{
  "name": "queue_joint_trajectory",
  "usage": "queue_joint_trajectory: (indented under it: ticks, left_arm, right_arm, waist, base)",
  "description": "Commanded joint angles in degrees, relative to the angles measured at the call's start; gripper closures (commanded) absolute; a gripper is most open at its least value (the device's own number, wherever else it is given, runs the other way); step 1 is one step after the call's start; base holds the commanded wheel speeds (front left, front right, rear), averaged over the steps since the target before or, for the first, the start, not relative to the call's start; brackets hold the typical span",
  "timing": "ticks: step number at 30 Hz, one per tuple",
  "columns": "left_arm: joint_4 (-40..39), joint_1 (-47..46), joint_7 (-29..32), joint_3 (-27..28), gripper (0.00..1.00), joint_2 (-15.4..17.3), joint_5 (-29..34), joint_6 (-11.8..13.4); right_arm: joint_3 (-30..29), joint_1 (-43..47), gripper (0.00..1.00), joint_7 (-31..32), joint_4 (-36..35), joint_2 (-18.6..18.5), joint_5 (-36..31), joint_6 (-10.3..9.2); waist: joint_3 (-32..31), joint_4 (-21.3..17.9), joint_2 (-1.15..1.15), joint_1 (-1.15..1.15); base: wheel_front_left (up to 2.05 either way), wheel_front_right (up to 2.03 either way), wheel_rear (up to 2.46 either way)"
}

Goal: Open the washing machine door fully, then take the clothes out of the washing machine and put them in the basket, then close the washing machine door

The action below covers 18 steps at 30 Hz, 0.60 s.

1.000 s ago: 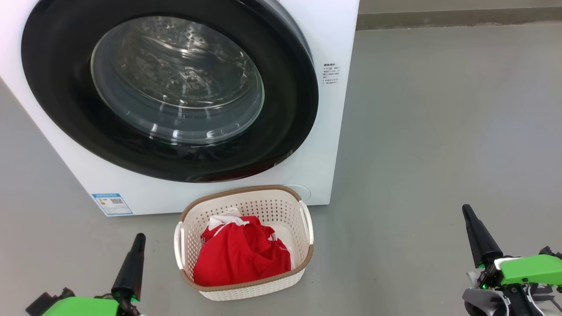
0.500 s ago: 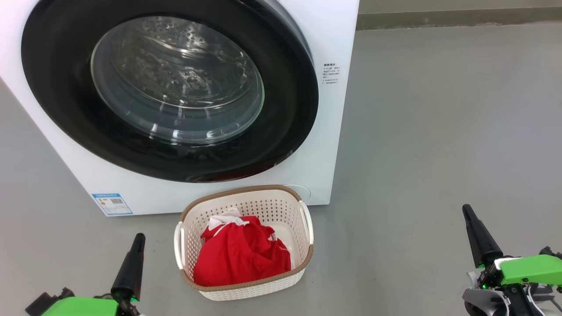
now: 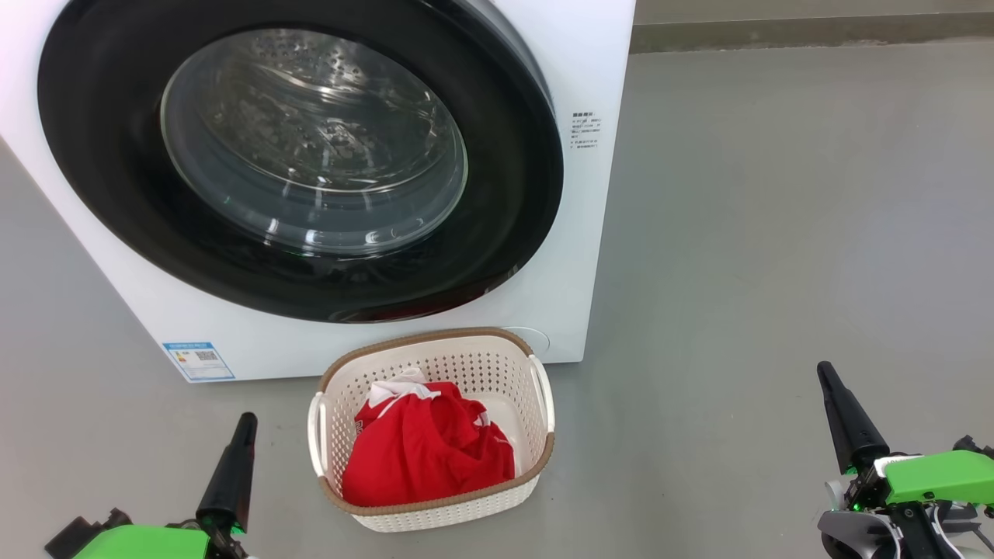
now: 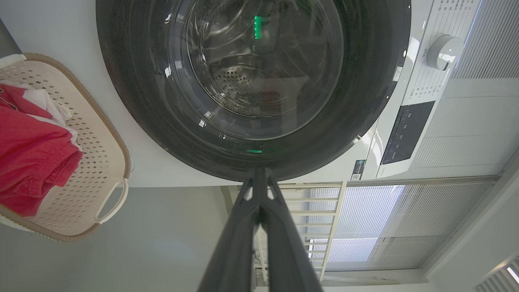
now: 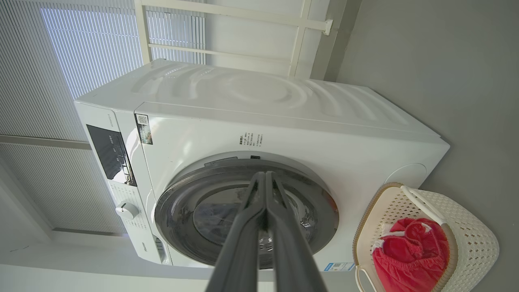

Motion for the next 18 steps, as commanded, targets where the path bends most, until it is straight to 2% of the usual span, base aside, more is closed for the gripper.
queue_joint_trajectory:
  ticks: [1,18]
  left_arm:
    - [-1.50,-0.60,0.29,2.08,1.00,0.73,0.44,-0.40]
    - [-1.49,-0.62,0.45,2.28,1.00,0.60,0.60,-0.40]
  right_arm:
    - [0.85,-2.41,1.00,0.27,-1.69,-0.36,-0.37,-0.03]
    - [0.73,-2.43,1.00,0.37,-1.68,-0.27,-0.47,-0.03]
  waist:
    - [0.00,0.00,0.00,0.00]
    - [0.00,0.00,0.00,0.00]
  base:
    - [0.00,0.00,0.00]
    - [0.00,0.00,0.00]
